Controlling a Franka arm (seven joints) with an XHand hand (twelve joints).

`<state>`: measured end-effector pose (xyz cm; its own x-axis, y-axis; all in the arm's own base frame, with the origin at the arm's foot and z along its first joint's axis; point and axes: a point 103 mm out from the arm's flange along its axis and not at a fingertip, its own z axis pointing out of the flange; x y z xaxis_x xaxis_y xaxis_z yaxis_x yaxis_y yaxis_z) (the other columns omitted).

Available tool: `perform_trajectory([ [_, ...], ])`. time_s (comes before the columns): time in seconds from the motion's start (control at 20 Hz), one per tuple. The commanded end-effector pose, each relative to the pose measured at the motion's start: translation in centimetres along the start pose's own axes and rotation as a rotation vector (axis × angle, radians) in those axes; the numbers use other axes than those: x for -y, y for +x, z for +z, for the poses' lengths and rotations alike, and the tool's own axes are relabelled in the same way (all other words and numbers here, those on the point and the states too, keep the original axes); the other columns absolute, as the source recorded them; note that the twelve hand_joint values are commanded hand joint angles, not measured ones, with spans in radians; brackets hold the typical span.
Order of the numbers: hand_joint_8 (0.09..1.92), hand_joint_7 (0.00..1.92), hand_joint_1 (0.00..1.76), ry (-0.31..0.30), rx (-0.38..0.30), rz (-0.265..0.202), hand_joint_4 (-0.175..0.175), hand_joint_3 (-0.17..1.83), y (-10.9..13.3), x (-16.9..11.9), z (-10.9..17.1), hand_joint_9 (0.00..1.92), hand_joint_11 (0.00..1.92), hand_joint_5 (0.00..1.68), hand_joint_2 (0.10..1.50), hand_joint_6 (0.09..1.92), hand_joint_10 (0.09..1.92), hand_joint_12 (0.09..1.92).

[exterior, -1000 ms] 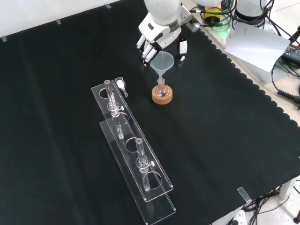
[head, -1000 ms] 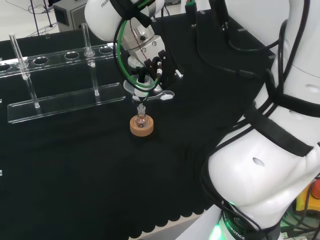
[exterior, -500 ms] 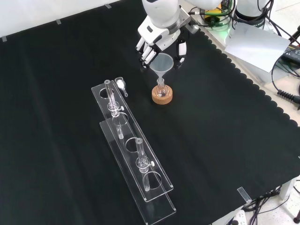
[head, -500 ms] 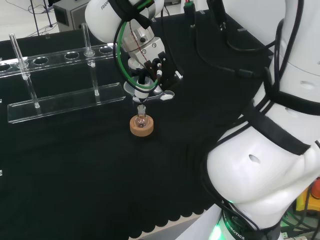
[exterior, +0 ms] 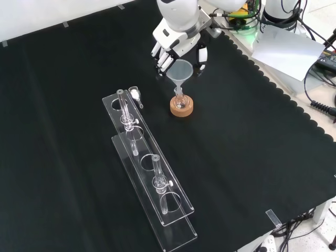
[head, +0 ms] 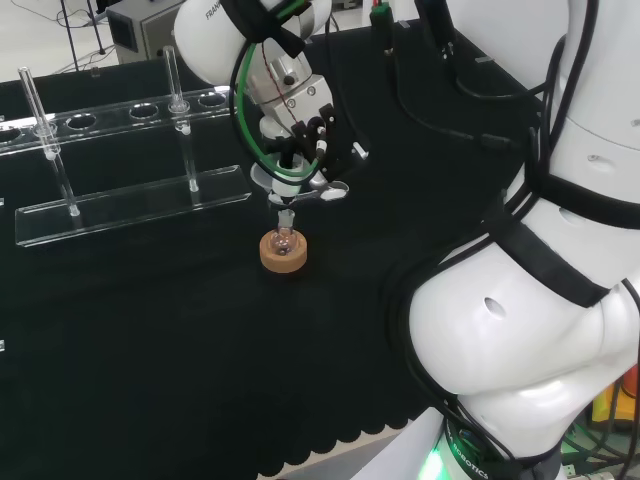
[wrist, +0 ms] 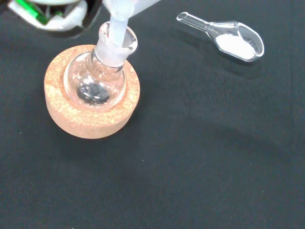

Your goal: Place the funnel on the round-bottom flask.

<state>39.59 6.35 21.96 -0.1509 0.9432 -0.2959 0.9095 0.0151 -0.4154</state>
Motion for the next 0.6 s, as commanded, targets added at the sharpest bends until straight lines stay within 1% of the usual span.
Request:
perform_trajectory([
  [0.05,0.79,0.67,0.9,0.008,-0.006,-0.006,-0.032,0.72,0.17,-0.26,0.52,0.95,0.55,0.68,0.72,0.92,0.58,1.26],
  [0.4,0.79,0.67,0.9,0.007,-0.01,-0.013,-0.032,0.72,0.34,-0.22,0.53,0.94,0.55,0.68,0.72,0.92,0.58,1.26],
  [0.6,0.8,0.67,0.89,0.006,0.001,-0.016,-0.033,0.72,0.56,-0.09,0.53,0.94,0.55,0.68,0.72,0.92,0.59,1.26],
])
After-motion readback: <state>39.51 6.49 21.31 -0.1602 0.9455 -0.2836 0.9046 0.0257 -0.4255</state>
